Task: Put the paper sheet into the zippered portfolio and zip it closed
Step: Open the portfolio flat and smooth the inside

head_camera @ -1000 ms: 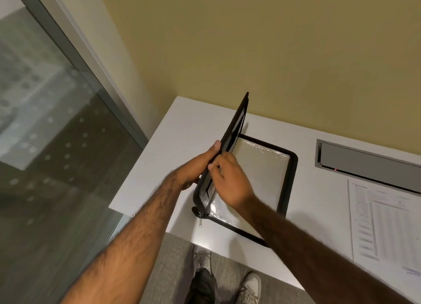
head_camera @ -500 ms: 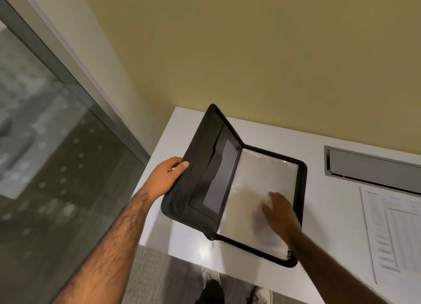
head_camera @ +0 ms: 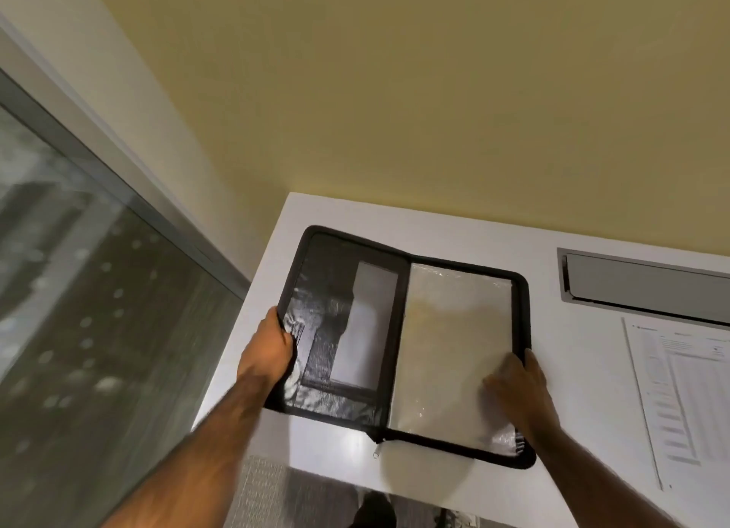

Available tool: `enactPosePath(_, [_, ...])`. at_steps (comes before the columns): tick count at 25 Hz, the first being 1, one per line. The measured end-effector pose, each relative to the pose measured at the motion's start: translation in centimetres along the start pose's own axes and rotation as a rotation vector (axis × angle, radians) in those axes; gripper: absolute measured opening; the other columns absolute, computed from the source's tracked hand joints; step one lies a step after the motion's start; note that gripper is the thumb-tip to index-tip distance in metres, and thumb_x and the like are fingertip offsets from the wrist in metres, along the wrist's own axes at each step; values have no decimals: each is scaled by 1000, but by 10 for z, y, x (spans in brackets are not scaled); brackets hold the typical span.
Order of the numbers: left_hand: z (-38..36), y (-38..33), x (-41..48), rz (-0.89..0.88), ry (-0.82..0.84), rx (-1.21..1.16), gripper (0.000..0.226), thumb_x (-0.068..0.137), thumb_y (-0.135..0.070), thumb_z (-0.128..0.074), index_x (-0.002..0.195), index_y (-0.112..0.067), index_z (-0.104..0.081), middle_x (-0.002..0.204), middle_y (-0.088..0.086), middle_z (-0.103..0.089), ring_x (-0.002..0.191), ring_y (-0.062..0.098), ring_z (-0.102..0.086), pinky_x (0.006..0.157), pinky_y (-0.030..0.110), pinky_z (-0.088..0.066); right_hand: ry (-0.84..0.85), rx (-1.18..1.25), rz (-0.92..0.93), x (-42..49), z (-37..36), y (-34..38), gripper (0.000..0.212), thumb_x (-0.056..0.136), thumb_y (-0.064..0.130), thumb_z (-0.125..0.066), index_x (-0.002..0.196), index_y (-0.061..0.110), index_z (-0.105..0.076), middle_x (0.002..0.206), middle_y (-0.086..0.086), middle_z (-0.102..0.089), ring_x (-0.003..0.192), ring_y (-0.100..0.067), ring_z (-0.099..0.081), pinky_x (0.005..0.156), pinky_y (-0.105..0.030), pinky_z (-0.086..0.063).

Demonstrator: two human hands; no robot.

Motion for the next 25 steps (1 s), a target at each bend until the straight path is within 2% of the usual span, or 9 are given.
enactPosePath(3, [-24,16,-18,31,-119,170,41,96,-20,-43,136,-9,-42,122,19,-62,104,39,-61,92,51,-50,-11,-72,-1,0,0,-1,44,84,39,-54,123,27,-41,154,-4,-24,137,-32,-31,102,-52,-43])
enactPosePath(4, [-31,17,-23,6,-176,225,47,97,-20,-42,142,-5,-39,133,21,-57,116,39,-57,103,53,-44,-14,-107,19,-1,-1,0,51,85,39,-53,132,26,-37,156,-6,-22,140,-33,-27,105,-53,-41])
enactPosePath(6, [-42,2,-32,-123,-215,312,57,102,-28,-35,155,-6,-27,159,19,-32,145,37,-33,122,50,-20,-12,-186,55,-2,-3,2,69,86,45,-49,147,29,-19,162,-8,-8,147,-34,-14,111,-55,-35])
enactPosePath(8, [-63,-26,-38,-376,-115,379,63,104,-42,-25,161,-17,-11,168,10,-5,155,30,-5,125,49,-4,35,-318,132,-3,-10,10,84,89,60,-42,152,36,8,164,-5,17,151,-32,8,117,-58,-18])
enactPosePath(10, [-90,-53,-43,-580,23,428,67,104,-52,-23,161,-25,-1,168,2,9,155,25,9,125,49,-1,111,-407,216,-6,-24,21,92,86,75,-34,143,46,32,155,1,38,145,-28,29,114,-59,2])
enactPosePath(11, [-103,-62,-44,-611,75,454,69,103,-55,-23,161,-27,1,168,1,12,155,25,13,125,49,0,149,-421,240,-6,-32,26,93,84,79,-32,139,48,36,152,3,43,143,-27,33,111,-59,8])
enactPosePath(13, [-122,-70,-43,-582,133,521,73,100,-60,-20,160,-27,5,167,2,16,154,27,16,124,50,4,193,-430,247,-5,-43,30,96,82,80,-35,139,48,36,152,2,44,142,-29,35,110,-62,11])
enactPosePath(17, [-139,-65,-39,-548,181,602,74,100,-62,-17,159,-25,9,166,3,20,153,27,20,122,49,12,223,-436,246,-1,-46,28,99,83,74,-43,145,44,28,155,1,41,142,-30,35,114,-65,6])
enactPosePath(25, [-134,-67,-37,-537,258,565,75,100,-62,-19,157,-30,18,163,0,29,151,26,25,124,49,7,247,-457,261,2,-42,28,99,84,67,-50,147,43,22,156,0,38,143,-30,34,116,-65,4])
Point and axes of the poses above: each hand's wrist, its own x-axis towards the middle knuckle, its own z-axis out of the back of the hand, y = z × x, the point moved 3 cm from there along x, towards the middle knuckle
